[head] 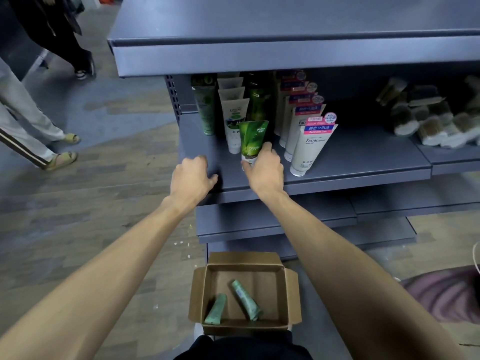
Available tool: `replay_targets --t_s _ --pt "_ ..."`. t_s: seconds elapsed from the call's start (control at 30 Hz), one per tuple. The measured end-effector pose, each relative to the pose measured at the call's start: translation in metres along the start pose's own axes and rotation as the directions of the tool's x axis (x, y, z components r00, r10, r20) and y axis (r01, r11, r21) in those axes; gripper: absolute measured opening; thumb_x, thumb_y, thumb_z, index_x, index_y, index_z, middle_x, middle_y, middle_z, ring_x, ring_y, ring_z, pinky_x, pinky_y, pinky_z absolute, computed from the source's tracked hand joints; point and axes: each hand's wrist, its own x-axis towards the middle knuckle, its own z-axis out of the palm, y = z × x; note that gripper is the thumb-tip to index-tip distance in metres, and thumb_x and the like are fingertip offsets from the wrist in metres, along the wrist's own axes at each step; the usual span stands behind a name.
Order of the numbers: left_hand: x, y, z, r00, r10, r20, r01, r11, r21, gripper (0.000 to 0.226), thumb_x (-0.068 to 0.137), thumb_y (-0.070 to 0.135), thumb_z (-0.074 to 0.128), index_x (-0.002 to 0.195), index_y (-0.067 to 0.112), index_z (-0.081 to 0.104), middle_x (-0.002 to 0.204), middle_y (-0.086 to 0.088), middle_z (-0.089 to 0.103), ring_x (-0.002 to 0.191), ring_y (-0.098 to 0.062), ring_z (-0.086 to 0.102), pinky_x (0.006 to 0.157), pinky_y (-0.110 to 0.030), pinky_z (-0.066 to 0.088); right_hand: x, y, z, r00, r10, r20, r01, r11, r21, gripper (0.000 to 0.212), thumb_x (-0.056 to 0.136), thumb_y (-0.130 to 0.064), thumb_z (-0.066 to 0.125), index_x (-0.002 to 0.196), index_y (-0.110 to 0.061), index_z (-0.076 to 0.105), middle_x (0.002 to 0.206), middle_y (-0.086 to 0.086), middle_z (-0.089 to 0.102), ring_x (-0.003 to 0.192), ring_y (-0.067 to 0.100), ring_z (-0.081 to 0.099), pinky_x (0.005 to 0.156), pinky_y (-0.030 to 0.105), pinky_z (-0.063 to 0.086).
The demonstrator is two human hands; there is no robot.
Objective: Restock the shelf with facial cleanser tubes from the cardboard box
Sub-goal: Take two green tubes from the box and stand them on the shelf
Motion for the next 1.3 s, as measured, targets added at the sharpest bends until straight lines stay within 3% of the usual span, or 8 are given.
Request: replay_targets --t_s 0.3,0.77,1.3 --pt "0.005 0.016 0.011 1.000 0.031 0.001 -0.031 0.999 0.015 0.030 0.080 0.036 0.067 0.091 0.010 0.057 0.082 -0.010 0.068 0.080 -0.040 0.063 0.069 -0.044 0.055 0.026 0.010 -0.009 0.998 0.028 -0.057 -0.030 0.999 -0.023 0.051 0.089 -0.024 0.068 0.126 -0.003 0.040 0.116 0.017 0.061 0.104 0.040 0.063 0.082 0.042 0.050" --pt "0.008 0.007 0.013 1.000 0.010 -0.009 -0.010 1.000 -0.002 0.025 0.080 0.033 0.065 0.092 0.013 0.057 0.082 -0.009 0.070 0.078 -0.038 0.065 0.069 -0.044 0.056 0.065 0.003 -0.007 0.999 0.047 -0.005 -0.047 0.994 -0.096 0.054 0.093 -0.027 0.063 0.133 0.000 0.038 0.127 0.018 0.057 0.116 0.037 0.058 0.087 0.039 0.048" --pt "0.011 0.014 0.018 0.999 0.042 -0.018 -0.042 0.999 -0.016 0.023 0.080 0.036 0.065 0.085 0.016 0.056 0.077 -0.004 0.068 0.073 -0.034 0.064 0.066 -0.042 0.056 0.075 0.003 -0.003 1.000 0.025 -0.013 -0.027 0.985 -0.171 0.052 0.094 -0.031 0.061 0.131 0.000 0.042 0.125 0.017 0.058 0.113 0.034 0.060 0.085 0.037 0.050"
